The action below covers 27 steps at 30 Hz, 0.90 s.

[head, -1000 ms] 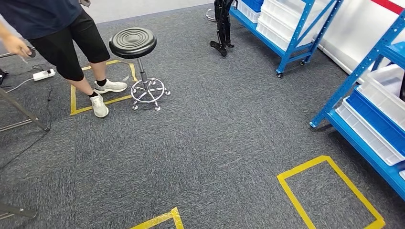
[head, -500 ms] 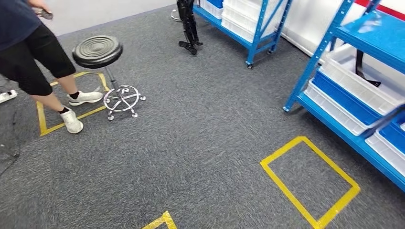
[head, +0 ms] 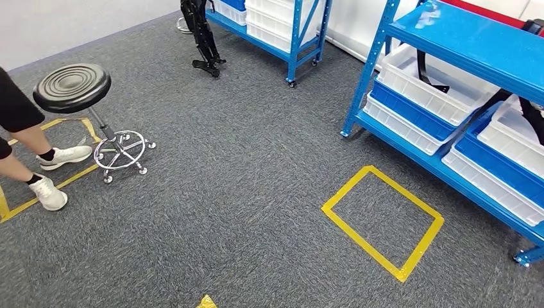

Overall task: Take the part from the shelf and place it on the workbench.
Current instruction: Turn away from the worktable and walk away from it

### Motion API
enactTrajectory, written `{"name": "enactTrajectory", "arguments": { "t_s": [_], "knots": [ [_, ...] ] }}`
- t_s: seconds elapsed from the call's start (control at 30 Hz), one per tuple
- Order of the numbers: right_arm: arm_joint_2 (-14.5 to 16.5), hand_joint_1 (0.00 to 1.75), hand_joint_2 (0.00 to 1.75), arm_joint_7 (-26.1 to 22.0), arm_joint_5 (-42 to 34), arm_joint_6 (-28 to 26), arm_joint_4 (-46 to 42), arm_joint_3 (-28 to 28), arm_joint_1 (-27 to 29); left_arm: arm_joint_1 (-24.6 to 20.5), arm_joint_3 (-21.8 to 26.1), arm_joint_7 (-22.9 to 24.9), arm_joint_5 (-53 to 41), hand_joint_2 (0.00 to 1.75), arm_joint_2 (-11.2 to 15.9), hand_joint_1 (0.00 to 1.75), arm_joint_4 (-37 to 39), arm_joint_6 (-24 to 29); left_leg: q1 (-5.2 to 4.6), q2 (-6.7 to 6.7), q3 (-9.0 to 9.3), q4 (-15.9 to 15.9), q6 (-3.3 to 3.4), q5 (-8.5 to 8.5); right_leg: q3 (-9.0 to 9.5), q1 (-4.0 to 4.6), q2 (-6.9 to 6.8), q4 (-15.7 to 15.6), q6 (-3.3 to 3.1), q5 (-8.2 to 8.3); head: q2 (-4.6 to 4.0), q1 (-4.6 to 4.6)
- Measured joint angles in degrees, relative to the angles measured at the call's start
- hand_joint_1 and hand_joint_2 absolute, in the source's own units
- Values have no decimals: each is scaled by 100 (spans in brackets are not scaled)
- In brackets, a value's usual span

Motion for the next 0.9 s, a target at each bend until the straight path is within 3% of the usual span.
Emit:
{"name": "enactTrajectory", "arguments": {
  "t_s": [0.03, 0.1, 0.17, 0.23, 0.27, 0.3, 0.33, 0.4, 0.47, 0.53, 0.57, 0.63, 0.7, 0.73, 0.77, 0.8, 0.83, 0.9],
  "knots": [
    [-19, 0, 0, 28, -24, -3, 2, -15, 10, -30, 0, 3, 3, 0, -26, 0, -1, -24, -11, 76, 0, -15, 50, 22, -33, -8, 51, -9, 44, 19, -1, -1],
    [-42, 0, 0, 70, -70, -11, 5, -58, 27, -93, 0, 15, -1, 0, -75, 0, -7, -64, -15, 222, 33, -67, 149, 68, -145, -2, -113, 141, 77, -52, -1, 13],
    [-50, 0, 0, 81, -108, -13, 7, -95, 22, -131, -1, 35, -10, 0, -107, 0, -13, -87, -24, 381, 58, -97, 204, 89, -431, 13, -443, 730, 38, -334, -1, 31],
    [-55, 0, 0, 75, -124, -14, 7, -119, 18, -140, -1, 48, -12, 0, -125, 0, -14, -95, -45, 558, 53, -95, 223, 80, -798, 10, -576, 1483, 23, -626, -1, 35],
    [-57, 0, 0, 71, -120, -14, 7, -126, 22, -144, -1, 48, -7, 0, -132, 0, -14, -98, -51, 642, 53, -95, 225, 72, -876, 2, -599, 1655, 48, -670, -1, 34],
    [-60, 0, 0, 67, -109, -14, 7, -128, 30, -150, 0, 49, 3, 0, -141, 0, -14, -102, -53, 714, 58, -94, 222, 64, -840, -8, -621, 1603, 90, -627, -1, 37],
    [-68, 0, 0, 66, -89, -14, 7, -127, 36, -156, 1, 49, 20, 0, -152, 0, -14, -105, -53, 778, 68, -94, 213, 54, -684, -17, -665, 1323, 141, -510, 0, 38],
    [-86, 0, 0, 64, -36, -14, 7, -126, 28, -163, 7, 48, 58, 0, -177, 0, -14, -104, -71, 889, 102, -89, 172, 18, -223, -9, -931, 498, 191, -235, -1, 45],
    [-98, 0, 0, 50, 2, -14, 7, -126, 1, -165, 25, 39, 82, 0, -196, 0, -15, -103, -102, 999, 151, -88, 111, -30, 35, 28, -1122, 44, 135, -100, -1, 45],
    [-109, 0, 0, 23, 15, -17, 7, -126, -11, -179, 41, 26, 93, 0, -215, 0, -18, -107, -107, 1117, 211, -109, 53, -71, 55, 44, -1034, 1, 56, -82, 0, 42],
    [-113, 0, 0, 10, 17, -21, 7, -126, -8, -193, 45, 20, 99, 0, -223, 0, -21, -110, -93, 1101, 225, -96, 19, -101, 64, 18, -969, -12, 26, -78, 0, 39],
    [-123, 0, 0, -10, 17, -38, 7, -126, -14, -215, 49, -14, 114, 0, -243, 0, -28, -127, -63, 830, 121, 197, -44, -308, 100, -48, -846, -35, -57, -61, 0, 19],
    [-132, 0, 0, -25, 22, -67, 7, -126, -30, -208, 50, -67, 133, 0, -259, 0, -28, -166, -48, 514, -235, 939, -73, -680, 97, -60, -717, -38, -123, -56, -1, 1],
    [-136, 0, 0, -28, 28, -78, 7, -126, -36, -199, 50, -94, 145, 0, -263, 0, -27, -186, -47, 459, -436, 1314, -79, -817, 94, -54, -639, -36, -137, -56, 0, 2],
    [-136, 0, 0, -30, 34, -85, 7, -126, -39, -192, 51, -116, 156, 0, -266, 0, -27, -203, -45, 439, -577, 1538, -83, -846, 96, -49, -556, -33, -138, -58, 0, 1],
    [-136, 0, 0, -31, 40, -87, 7, -126, -36, -189, 51, -136, 163, 0, -267, 0, -27, -214, -40, 429, -617, 1541, -85, -749, 104, -48, -473, -30, -138, -59, 0, 1],
    [-134, 0, 0, -31, 45, -88, 7, -126, -35, -189, 52, -157, 172, 0, -267, 0, -27, -228, -29, 410, -560, 1334, -85, -551, 117, -50, -389, -27, -136, -59, 0, 0],
    [-131, 0, 0, -36, 51, -89, 7, -126, -40, -187, 57, -229, 195, 0, -265, 0, -26, -270, 11, 216, -280, 598, -85, -111, 129, -43, -238, -9, -116, -65, -1, -1]
  ]
}}
